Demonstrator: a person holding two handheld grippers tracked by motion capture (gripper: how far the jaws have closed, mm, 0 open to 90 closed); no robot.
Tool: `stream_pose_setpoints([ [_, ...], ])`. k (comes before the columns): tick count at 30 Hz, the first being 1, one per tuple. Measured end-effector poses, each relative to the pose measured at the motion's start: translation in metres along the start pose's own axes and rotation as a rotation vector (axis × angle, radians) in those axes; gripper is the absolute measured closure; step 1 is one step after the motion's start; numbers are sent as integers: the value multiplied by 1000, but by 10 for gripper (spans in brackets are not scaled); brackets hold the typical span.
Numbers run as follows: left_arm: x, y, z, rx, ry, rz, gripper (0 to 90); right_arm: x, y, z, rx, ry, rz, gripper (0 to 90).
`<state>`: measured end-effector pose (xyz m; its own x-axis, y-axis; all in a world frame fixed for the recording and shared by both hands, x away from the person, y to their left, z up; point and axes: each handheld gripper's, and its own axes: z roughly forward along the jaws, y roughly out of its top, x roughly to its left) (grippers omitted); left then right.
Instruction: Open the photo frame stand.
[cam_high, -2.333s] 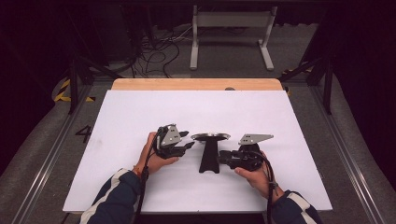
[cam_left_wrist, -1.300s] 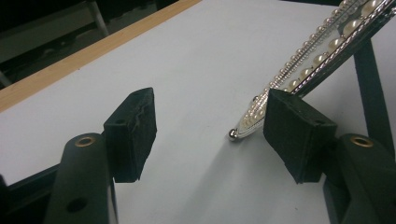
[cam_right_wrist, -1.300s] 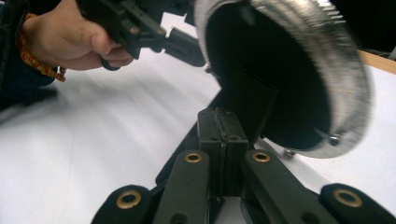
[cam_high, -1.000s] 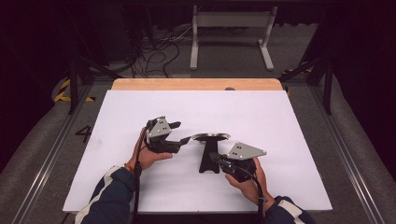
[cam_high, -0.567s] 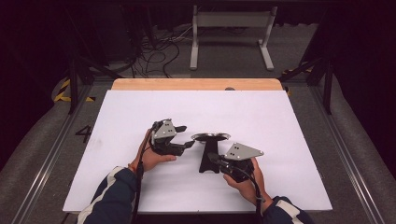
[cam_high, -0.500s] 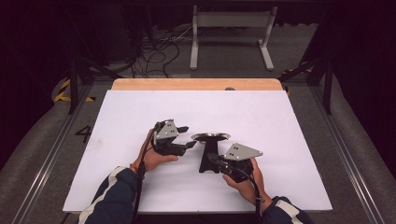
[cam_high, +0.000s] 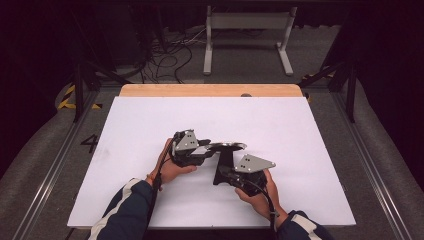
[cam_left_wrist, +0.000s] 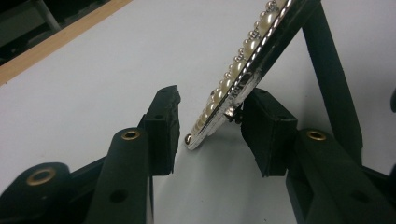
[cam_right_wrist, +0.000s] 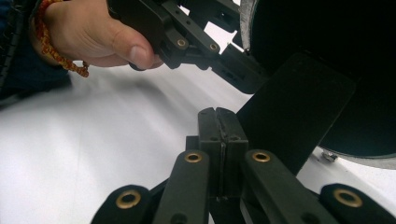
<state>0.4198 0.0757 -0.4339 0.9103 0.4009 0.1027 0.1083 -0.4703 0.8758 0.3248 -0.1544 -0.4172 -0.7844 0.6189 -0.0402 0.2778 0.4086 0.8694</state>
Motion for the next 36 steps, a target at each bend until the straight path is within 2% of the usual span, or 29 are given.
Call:
stream_pose_setpoints([
  [6,-1,-1,1,1,-16,10,669,0,-1,3,7,2,5,900],
  [10,-1,-1,0,2,-14,14,681,2,-1,5,12,6,0,900],
  [16,-4,1,-2,28,1,64,707,1,-3,6,21,5,2,900],
  [22,-8,2,-6,46,9,87,724,1,-3,5,20,5,7,900],
  [28,-14,3,-11,73,38,123,742,2,-2,6,18,8,7,900],
  [32,-20,3,-12,85,67,138,749,8,-3,10,25,9,5,900],
  [36,-22,3,-15,93,70,135,755,20,-3,22,38,13,-7,900],
])
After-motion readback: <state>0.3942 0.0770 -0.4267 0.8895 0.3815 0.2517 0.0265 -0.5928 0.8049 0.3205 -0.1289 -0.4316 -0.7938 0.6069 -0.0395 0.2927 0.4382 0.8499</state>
